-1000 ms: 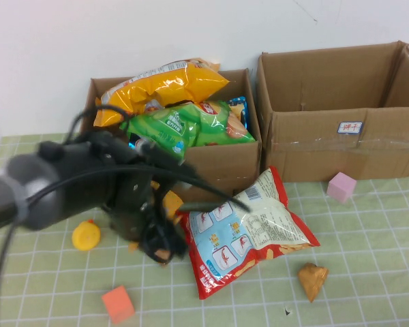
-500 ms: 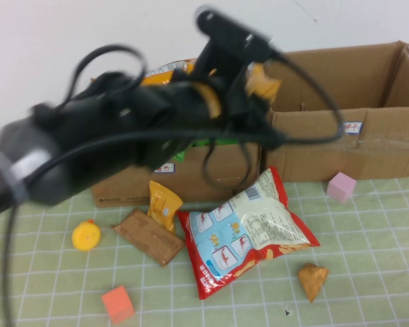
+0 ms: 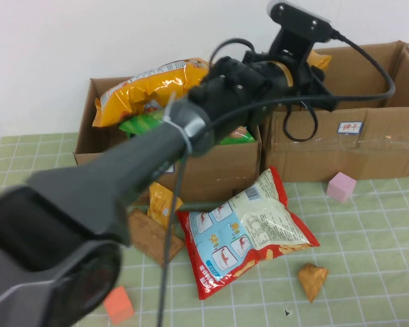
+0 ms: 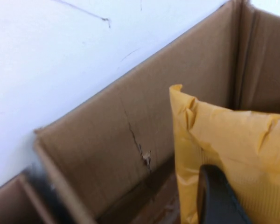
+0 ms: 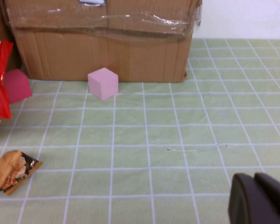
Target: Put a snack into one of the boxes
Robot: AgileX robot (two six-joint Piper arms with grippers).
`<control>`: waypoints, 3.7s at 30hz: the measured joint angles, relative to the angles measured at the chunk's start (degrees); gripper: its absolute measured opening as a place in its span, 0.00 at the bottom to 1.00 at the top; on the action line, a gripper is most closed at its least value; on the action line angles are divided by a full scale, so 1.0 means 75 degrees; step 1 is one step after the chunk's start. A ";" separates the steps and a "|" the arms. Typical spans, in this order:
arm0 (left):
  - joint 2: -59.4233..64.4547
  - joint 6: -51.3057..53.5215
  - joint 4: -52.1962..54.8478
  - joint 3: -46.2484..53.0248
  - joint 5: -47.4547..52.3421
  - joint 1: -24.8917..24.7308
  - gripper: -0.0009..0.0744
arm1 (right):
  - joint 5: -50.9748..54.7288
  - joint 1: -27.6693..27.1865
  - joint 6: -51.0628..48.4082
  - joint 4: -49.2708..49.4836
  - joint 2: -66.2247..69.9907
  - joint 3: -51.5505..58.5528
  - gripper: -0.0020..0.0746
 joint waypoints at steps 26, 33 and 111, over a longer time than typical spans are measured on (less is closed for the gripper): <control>-0.0724 0.1840 0.0590 -0.2560 0.6052 -0.0027 0.04 | 0.0000 0.0000 0.0000 0.0000 0.0000 0.0000 0.02; -0.1745 0.2818 -0.0061 -0.2560 0.7109 -0.0718 0.02 | 0.0000 0.0000 0.0000 0.0000 0.0000 0.0000 0.02; -1.7549 0.0972 -0.0820 1.6315 0.0478 0.5650 0.01 | 0.0000 0.0000 0.0000 0.0000 0.0000 0.0000 0.02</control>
